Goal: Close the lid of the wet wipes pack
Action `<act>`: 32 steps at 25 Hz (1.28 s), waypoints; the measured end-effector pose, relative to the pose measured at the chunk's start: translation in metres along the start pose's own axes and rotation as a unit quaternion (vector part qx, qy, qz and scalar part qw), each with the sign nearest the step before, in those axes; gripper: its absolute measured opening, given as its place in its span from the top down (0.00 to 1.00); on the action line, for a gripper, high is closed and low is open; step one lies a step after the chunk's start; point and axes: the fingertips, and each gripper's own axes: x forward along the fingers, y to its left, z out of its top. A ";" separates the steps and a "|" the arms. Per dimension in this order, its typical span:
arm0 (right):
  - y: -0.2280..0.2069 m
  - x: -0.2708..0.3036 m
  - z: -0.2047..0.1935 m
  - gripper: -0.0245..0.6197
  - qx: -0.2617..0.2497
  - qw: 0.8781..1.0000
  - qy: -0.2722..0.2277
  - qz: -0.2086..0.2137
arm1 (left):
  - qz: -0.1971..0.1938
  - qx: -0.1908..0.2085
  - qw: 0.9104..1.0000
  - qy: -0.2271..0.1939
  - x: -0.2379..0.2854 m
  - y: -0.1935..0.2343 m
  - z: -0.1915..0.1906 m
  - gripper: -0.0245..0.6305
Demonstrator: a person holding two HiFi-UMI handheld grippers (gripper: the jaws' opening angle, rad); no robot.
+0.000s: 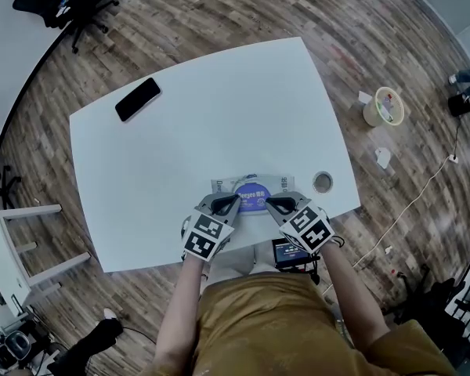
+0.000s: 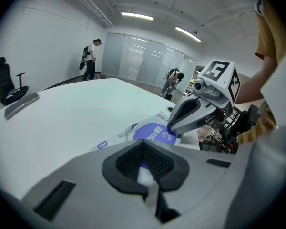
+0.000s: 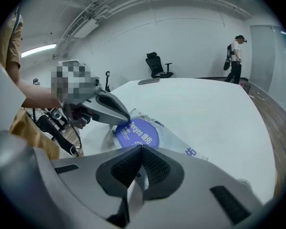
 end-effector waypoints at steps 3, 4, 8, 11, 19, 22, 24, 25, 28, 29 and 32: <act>0.000 0.003 -0.005 0.95 0.002 1.000 0.007 0.000 | 0.002 -0.003 1.000 0.001 0.001 -0.001 -0.003 0.95; 0.000 0.004 -0.006 0.95 0.003 1.000 0.007 0.001 | 0.002 -0.003 1.000 0.001 0.002 -0.001 -0.003 0.95; -0.003 0.004 -0.006 0.95 0.006 1.000 0.007 0.006 | -0.001 -0.003 1.000 0.003 0.004 -0.001 -0.003 0.95; -0.003 0.006 -0.007 0.95 0.004 1.000 0.009 0.009 | -0.003 -0.003 1.000 0.005 0.006 0.000 -0.004 0.95; -0.004 0.007 -0.006 0.95 0.006 1.000 0.018 0.016 | 0.003 0.010 1.000 0.008 0.009 0.001 -0.005 0.95; -0.003 0.007 -0.006 0.95 0.007 1.000 0.020 0.016 | 0.000 0.005 1.000 0.006 0.008 0.001 -0.005 0.95; -0.003 0.007 -0.006 0.95 0.008 1.000 0.021 0.015 | -0.002 0.005 1.000 0.005 0.009 0.001 -0.004 0.95; -0.003 0.007 -0.006 0.95 0.007 1.000 0.022 0.015 | -0.002 0.003 1.000 0.005 0.010 0.001 -0.004 0.95; -0.003 0.007 -0.006 0.95 -0.003 1.000 0.021 0.010 | -0.002 -0.003 1.000 0.004 0.011 0.001 -0.003 0.95; -0.003 0.006 -0.005 0.95 -0.010 1.000 0.018 0.005 | -0.001 -0.001 1.000 0.005 0.011 0.001 -0.002 0.95; -0.004 0.003 -0.001 0.95 -0.009 1.000 0.002 -0.012 | 0.004 0.009 1.000 0.005 0.010 -0.001 -0.002 0.95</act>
